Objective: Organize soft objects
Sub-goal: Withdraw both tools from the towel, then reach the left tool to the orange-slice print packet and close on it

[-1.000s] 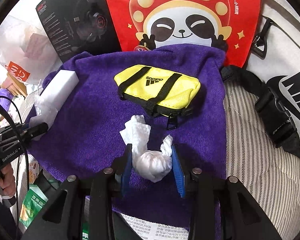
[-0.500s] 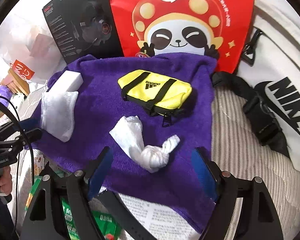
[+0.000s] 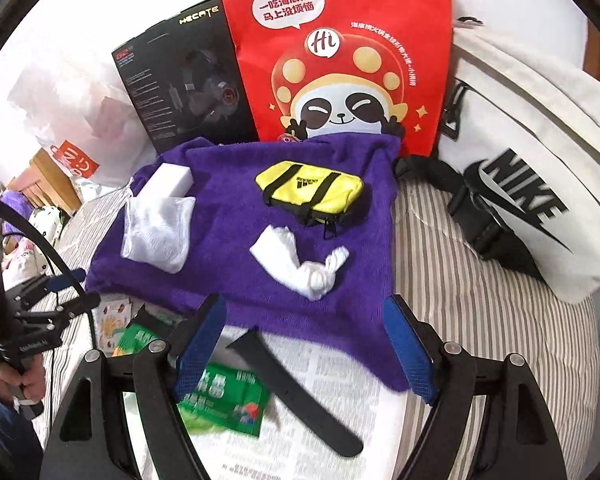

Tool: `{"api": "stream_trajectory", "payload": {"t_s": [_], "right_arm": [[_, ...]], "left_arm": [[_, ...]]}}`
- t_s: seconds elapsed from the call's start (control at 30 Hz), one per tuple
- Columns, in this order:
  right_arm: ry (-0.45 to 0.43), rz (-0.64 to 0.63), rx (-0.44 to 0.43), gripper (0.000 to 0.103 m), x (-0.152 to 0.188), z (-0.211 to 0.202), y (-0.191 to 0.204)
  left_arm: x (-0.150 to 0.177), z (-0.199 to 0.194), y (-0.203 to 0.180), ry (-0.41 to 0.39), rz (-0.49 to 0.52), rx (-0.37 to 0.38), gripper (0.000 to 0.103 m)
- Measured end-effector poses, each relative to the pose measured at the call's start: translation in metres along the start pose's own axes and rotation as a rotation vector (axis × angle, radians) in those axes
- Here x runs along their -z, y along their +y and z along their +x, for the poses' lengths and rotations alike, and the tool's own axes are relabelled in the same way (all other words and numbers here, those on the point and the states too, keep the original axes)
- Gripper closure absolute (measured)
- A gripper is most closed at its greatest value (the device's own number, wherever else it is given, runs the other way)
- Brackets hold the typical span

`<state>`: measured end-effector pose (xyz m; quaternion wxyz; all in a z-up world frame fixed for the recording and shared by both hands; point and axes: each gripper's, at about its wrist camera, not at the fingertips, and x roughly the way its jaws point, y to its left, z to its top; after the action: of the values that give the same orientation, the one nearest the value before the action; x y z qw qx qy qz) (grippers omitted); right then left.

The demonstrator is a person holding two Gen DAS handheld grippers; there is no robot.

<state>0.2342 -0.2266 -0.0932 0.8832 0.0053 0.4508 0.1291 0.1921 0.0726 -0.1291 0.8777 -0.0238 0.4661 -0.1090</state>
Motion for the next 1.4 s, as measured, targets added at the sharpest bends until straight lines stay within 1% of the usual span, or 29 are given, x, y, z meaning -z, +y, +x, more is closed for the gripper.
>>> {"api": "stream_trajectory", "payload": {"t_s": [0.1,0.23,0.3,0.37,0.43,0.47,0.5,0.53,0.57,0.67,0.73,0.8,0.87,0.9,1.03,1.1,1.2,1.4], "right_arm": [[-0.004,0.023,-0.008,0.023,0.010,-0.008,0.002],[-0.014,0.047,-0.031,0.023,0.032,-0.023,0.006],[-0.016,0.043,-0.029,0.023,0.043,-0.031,0.008],[-0.025,0.041,-0.032,0.023,0.051,-0.039,0.009],[-0.032,0.056,-0.042,0.023,0.058,-0.045,0.009],[-0.034,0.066,-0.050,0.023,0.061,-0.047,0.009],[-0.035,0.076,-0.058,0.023,0.065,-0.048,0.008],[-0.033,0.081,-0.062,0.023,0.067,-0.048,0.008],[-0.027,0.084,-0.063,0.023,0.070,-0.048,0.008],[-0.018,0.085,-0.048,0.023,0.074,-0.048,0.007],[-0.014,0.094,-0.045,0.023,0.076,-0.048,0.004],[-0.011,0.104,-0.054,0.023,0.077,-0.047,0.003],[-0.009,0.105,-0.054,0.023,0.079,-0.046,0.004],[-0.007,0.101,-0.057,0.023,0.080,-0.045,0.004],[0.007,0.097,-0.061,0.023,0.085,-0.041,0.005],[0.020,0.103,-0.063,0.023,0.088,-0.037,0.004],[0.033,0.113,-0.056,0.023,0.091,-0.033,0.002],[0.032,0.120,-0.056,0.023,0.090,-0.032,-0.003]], "left_arm": [[0.013,0.010,-0.003,0.035,0.000,0.002,0.036],[0.027,0.020,-0.008,0.049,0.029,-0.035,0.034],[0.032,0.019,-0.011,0.020,0.051,-0.031,0.024],[0.034,0.018,-0.015,0.016,0.068,-0.013,0.023],[0.035,0.020,-0.021,0.012,0.098,0.000,0.018],[0.034,0.023,-0.024,0.015,0.112,-0.022,0.015],[0.034,0.026,-0.026,0.018,0.128,-0.054,0.014],[0.033,0.028,-0.028,0.020,0.138,-0.071,0.013],[0.032,0.028,-0.027,0.017,0.133,-0.073,0.012],[0.031,0.028,-0.022,0.017,0.112,-0.072,0.012],[0.032,0.027,-0.023,0.011,0.117,-0.074,0.017],[0.033,0.025,-0.025,-0.001,0.127,-0.063,0.033],[0.034,0.022,-0.026,-0.012,0.129,-0.067,0.041],[0.034,0.022,-0.027,-0.015,0.130,-0.060,0.047],[0.035,0.019,-0.028,-0.028,0.133,-0.048,0.058],[0.034,0.016,-0.025,-0.040,0.120,-0.050,0.087],[0.034,0.013,-0.016,-0.025,0.082,-0.001,0.090],[0.043,0.005,-0.019,-0.042,0.095,-0.013,0.093]]}}
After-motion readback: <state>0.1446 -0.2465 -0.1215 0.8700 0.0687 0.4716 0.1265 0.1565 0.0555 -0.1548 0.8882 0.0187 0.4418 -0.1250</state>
